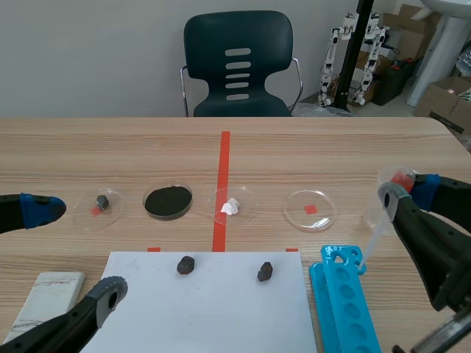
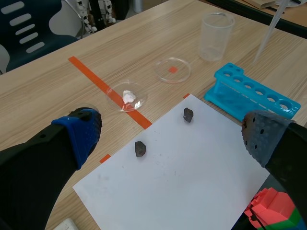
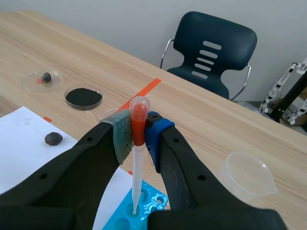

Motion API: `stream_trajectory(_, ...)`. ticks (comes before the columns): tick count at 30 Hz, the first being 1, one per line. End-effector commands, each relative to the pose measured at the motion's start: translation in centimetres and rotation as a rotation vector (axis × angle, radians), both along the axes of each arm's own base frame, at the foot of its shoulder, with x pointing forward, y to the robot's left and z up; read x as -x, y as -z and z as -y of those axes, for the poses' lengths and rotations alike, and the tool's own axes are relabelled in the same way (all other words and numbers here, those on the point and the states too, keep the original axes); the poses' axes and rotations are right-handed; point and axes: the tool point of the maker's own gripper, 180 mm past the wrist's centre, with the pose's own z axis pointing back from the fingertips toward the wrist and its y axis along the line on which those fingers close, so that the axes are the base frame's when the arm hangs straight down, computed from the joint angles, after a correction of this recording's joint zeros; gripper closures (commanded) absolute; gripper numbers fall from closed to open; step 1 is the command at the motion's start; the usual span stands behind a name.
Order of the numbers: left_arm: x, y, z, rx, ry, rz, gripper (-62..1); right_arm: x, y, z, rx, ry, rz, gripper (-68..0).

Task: Pick up the dropper by the top with the right hand

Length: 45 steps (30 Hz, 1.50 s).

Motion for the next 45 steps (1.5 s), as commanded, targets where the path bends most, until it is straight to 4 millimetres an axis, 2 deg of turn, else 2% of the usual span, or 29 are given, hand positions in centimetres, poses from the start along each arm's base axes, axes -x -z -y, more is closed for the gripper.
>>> stream_trajectory(1,-0.1,-0.7,0.2,0.025,0.0,0.016,-61.5,0.1,-1.0,-0.2,-0.027,0.0,0.02,-6.6)
stream_trajectory(10,-0.1,-0.7,0.2,0.025,0.0,0.016,-61.5,1.2,-1.3,-0.4,-0.083,0.01,-0.026,-6.6)
stream_trajectory(45,-0.1,-0.7,0.2,0.025,0.0,0.016,-61.5,1.2,-1.3,-0.4,-0.083,0.01,-0.027,-6.6)
